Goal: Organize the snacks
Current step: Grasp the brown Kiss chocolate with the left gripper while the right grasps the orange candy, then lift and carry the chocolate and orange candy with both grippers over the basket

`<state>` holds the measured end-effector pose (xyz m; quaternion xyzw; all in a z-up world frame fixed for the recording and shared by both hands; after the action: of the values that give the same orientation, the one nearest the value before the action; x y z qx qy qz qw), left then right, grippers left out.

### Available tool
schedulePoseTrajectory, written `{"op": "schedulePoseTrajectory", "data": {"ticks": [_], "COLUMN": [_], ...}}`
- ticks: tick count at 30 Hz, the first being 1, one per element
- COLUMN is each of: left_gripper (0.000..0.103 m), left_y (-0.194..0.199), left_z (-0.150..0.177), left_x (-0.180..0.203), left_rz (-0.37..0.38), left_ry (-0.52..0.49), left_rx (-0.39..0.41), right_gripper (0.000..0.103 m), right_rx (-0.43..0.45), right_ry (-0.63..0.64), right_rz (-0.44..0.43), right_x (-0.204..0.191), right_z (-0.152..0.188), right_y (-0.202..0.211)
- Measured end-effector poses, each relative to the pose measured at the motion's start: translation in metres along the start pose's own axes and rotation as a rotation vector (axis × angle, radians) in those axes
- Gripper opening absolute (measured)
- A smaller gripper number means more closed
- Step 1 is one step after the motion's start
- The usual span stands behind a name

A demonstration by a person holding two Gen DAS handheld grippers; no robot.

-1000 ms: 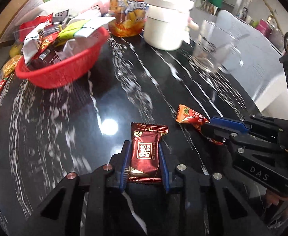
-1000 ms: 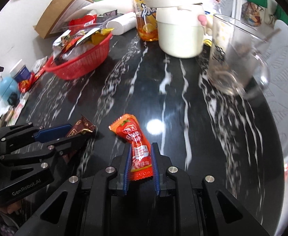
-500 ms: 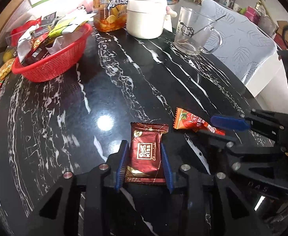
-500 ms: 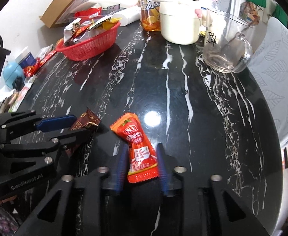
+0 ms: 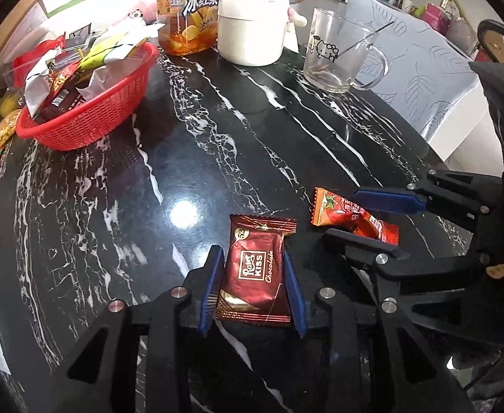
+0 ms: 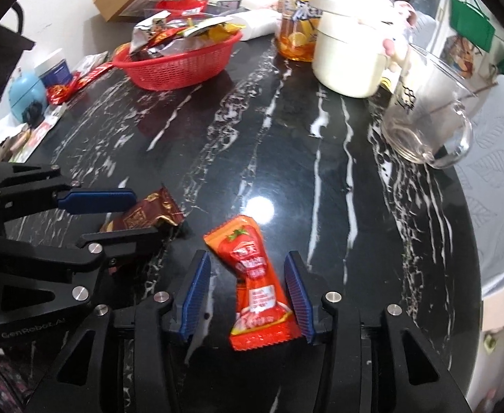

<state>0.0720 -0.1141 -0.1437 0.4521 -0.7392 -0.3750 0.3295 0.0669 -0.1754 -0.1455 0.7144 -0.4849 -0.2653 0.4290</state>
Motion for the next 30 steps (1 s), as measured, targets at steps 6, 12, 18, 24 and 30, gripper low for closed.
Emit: {"op": "schedulePoseTrajectory", "data": {"ticks": [6,12,18,24,30], "left_gripper": [0.027,0.027,0.027,0.027,0.027], "left_y": [0.003,0.014,0.024,0.033,0.053], "left_z": [0.002,-0.001,-0.004,-0.006,-0.009], "left_x": [0.0,-0.002,0.0,0.003,-0.004], "left_rz": [-0.005,-0.015,-0.002,0.015,0.007], "left_ry": [-0.013,-0.012,0.007,0.022,0.053], "left_rx": [0.009,0.044,0.068,0.087,0.135], "right_gripper": [0.016,0.015,0.015,0.015,0.015], "right_rx": [0.025,0.03,0.062,0.082,0.113], "right_ry": [0.032,-0.018,-0.076,-0.102,-0.089], "right_rz": [0.008,-0.026,-0.048,-0.075,-0.1], "right_x": [-0.009,-0.006,0.002,0.0,-0.007], "right_z": [0.002,0.003,0.003,0.002,-0.008], "right_y": [0.003,0.007,0.02,0.03,0.042]}}
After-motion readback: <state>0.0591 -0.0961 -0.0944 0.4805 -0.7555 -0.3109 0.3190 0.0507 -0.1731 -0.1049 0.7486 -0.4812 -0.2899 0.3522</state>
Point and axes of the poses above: each gripper's, at about its wrist camera, not at the fingertips, and y roughly against the way its jaws point, x to its right, z to its underside, the point moved 7 cm from there along -y, roughly the way its jaws point, and after that the axes turned 2 degrees about z, right-handed, at the moved point
